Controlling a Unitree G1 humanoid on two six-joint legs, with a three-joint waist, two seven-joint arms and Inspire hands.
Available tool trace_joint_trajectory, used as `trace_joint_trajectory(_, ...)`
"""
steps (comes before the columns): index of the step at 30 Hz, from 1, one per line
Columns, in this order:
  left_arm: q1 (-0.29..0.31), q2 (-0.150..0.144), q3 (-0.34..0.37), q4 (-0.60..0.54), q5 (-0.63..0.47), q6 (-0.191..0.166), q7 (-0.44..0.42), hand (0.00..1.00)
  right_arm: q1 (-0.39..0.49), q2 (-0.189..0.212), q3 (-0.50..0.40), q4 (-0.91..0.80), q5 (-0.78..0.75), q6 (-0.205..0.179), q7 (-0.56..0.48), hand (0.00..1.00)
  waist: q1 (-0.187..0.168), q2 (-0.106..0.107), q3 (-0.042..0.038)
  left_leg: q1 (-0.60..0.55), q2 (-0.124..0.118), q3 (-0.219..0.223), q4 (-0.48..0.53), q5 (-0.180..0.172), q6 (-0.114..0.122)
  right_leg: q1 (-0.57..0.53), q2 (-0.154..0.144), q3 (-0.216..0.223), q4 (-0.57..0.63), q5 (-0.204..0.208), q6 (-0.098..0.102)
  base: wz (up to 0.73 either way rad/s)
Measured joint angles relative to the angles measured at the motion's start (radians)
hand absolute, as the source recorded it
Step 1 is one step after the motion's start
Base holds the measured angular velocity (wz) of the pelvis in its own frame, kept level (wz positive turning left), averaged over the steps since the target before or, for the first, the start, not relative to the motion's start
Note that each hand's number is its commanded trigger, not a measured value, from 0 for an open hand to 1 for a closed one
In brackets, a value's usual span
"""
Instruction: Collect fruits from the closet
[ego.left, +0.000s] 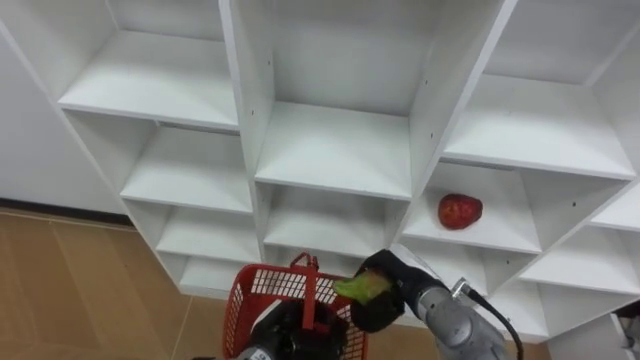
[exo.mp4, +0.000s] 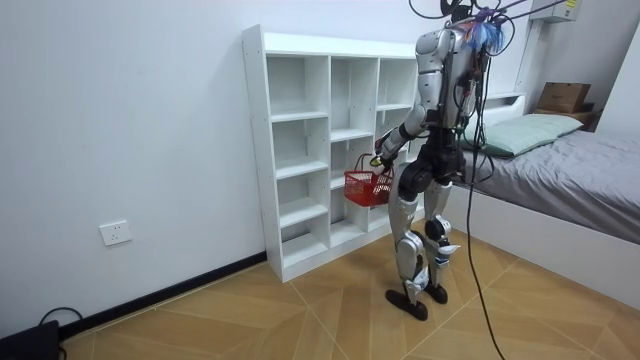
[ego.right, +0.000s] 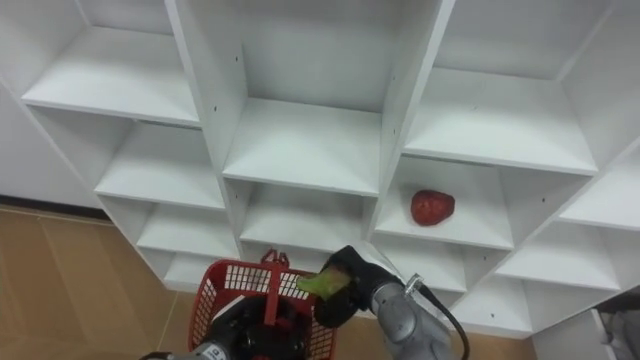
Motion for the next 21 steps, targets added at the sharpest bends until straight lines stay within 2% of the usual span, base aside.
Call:
trace_joint_trajectory(2,0.0,0.004,0.011,0.0,0.0,-0.001,-0.001,1.0,-0.001,0.0,-0.02,0.026,0.005,-0.017,-0.005,1.0,0.0,-0.005,-0.0001,0.0,0.0,0.0,0.002,0.0,0.0,0.002,0.0,-0.001,-0.001,-0.001,-0.001,0.0)
trace_joint_trajectory(7,0.0,0.009,0.027,0.0,0.0,-0.004,-0.006,1.0,-0.003,-0.016,-0.029,0.076,0.016,-0.02,-0.03,1.0,0.0,-0.017,0.005,-0.001,-0.001,0.0,0.004,0.0,0.0,0.002,-0.001,-0.001,-0.001,-0.002,-0.001,0.0)
trace_joint_trajectory(11,0.0,0.01,0.027,0.0,-0.001,-0.017,-0.02,1.0,-0.004,-0.024,-0.03,0.096,0.02,-0.032,-0.038,1.0,0.0,-0.02,0.0032,0.0,-0.001,0.0,0.006,0.0,0.0,0.001,-0.001,0.0,-0.001,-0.003,-0.001,0.0)
trace_joint_trajectory(21,0.0,0.01,0.018,0.0,0.003,-0.02,-0.022,1.0,-0.011,-0.019,-0.02,0.096,0.019,-0.041,-0.038,1.0,0.004,-0.02,0.0028,0.001,-0.002,-0.007,0.006,0.0,0.0,0.003,-0.002,-0.015,0.0,-0.006,-0.001,0.02)
